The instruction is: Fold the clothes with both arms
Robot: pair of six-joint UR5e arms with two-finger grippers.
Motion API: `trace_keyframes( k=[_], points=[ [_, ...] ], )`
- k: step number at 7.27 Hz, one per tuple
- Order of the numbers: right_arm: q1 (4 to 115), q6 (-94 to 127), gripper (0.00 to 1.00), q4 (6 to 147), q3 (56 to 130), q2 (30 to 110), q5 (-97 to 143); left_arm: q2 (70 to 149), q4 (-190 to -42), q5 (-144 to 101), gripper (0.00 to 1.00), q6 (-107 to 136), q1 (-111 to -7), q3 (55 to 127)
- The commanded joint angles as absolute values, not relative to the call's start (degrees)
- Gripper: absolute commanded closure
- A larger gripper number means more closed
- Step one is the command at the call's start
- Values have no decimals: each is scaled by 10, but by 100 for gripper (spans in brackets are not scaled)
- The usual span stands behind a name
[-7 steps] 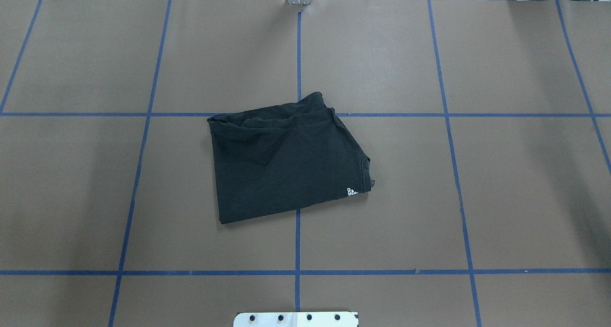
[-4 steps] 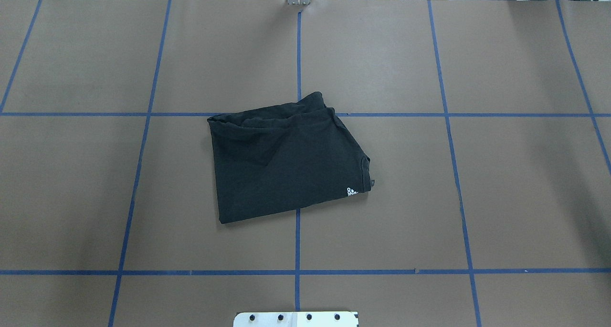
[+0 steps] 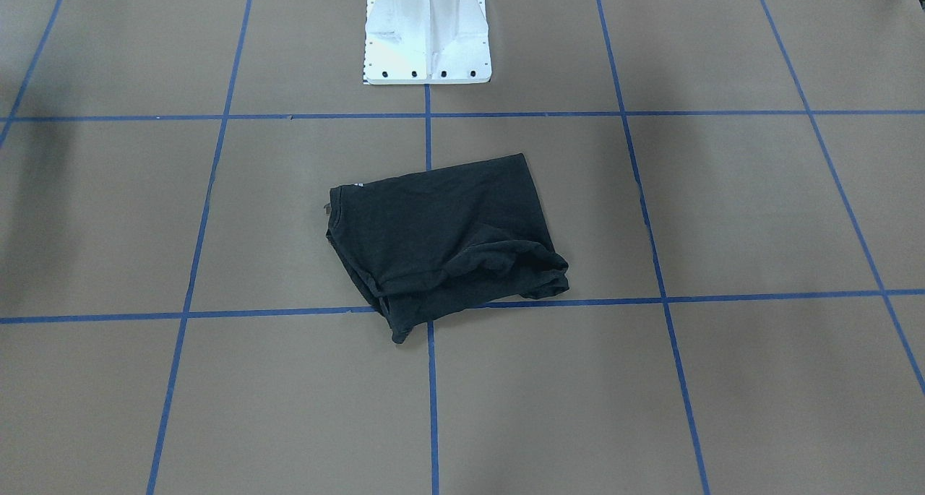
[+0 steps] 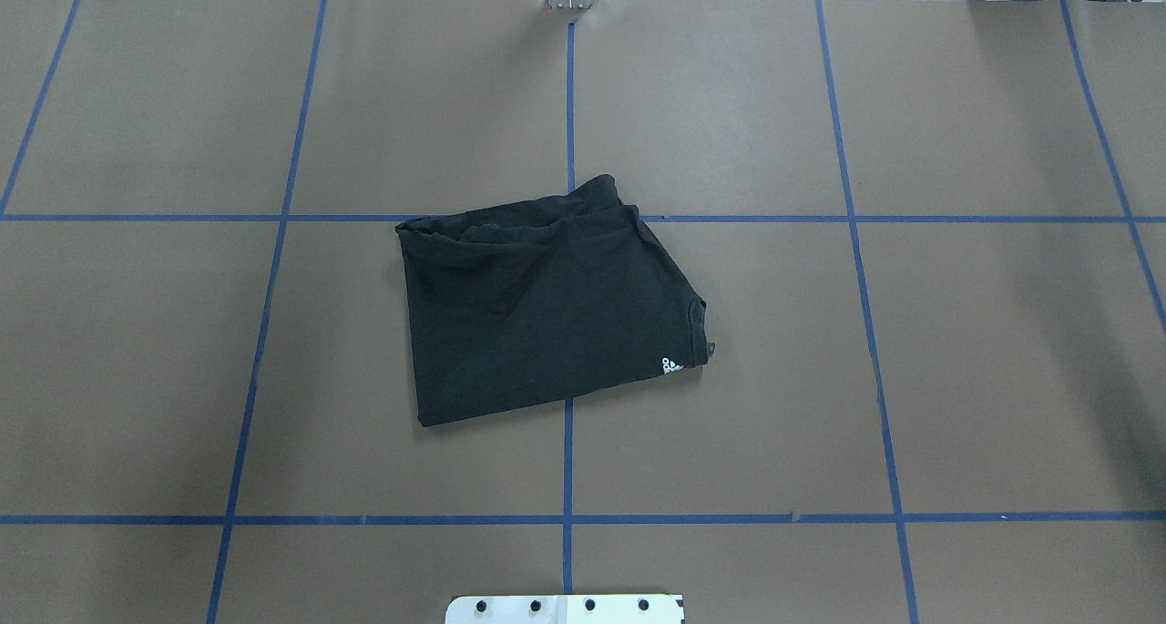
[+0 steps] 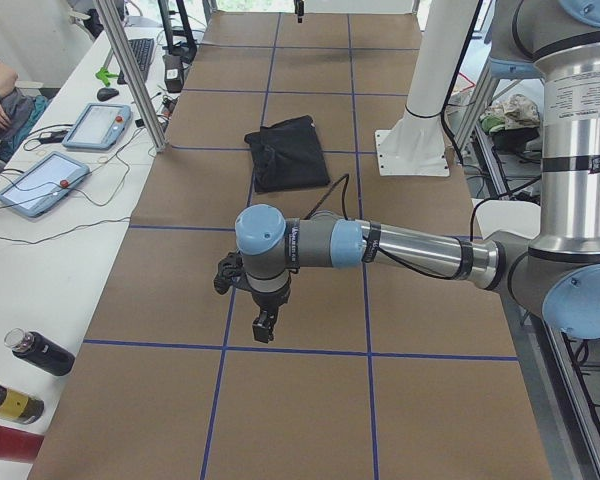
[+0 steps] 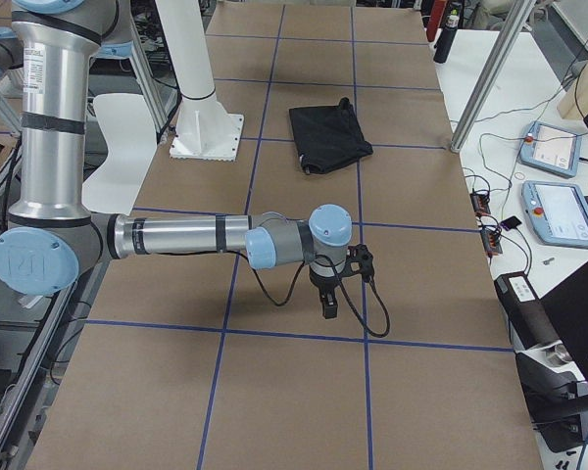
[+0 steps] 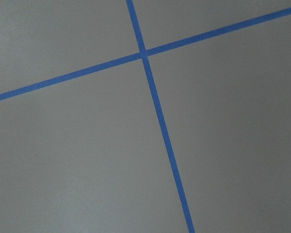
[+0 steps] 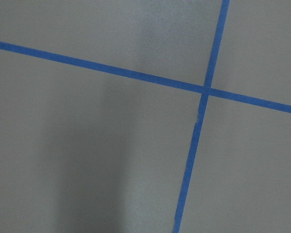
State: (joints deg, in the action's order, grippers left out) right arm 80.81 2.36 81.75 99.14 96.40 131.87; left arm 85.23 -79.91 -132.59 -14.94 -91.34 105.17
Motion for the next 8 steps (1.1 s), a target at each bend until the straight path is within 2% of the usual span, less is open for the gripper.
trace_keyframes(
  k=[1, 4, 6, 8],
  points=[
    [809, 24, 0, 818, 991, 964, 1318, 851, -823, -1357, 0, -90, -940, 1061],
    [815, 26, 0, 818, 991, 970, 1319, 853, -825, -1354, 0, -33, -939, 1053],
    [856, 25, 0, 825, 1011, 976, 1324, 860, -823, -1350, 0, -30, -935, 1034],
    [882, 20, 0, 821, 1027, 1016, 1322, 860, -823, -1350, 0, -31, -933, 1031]
  ],
)
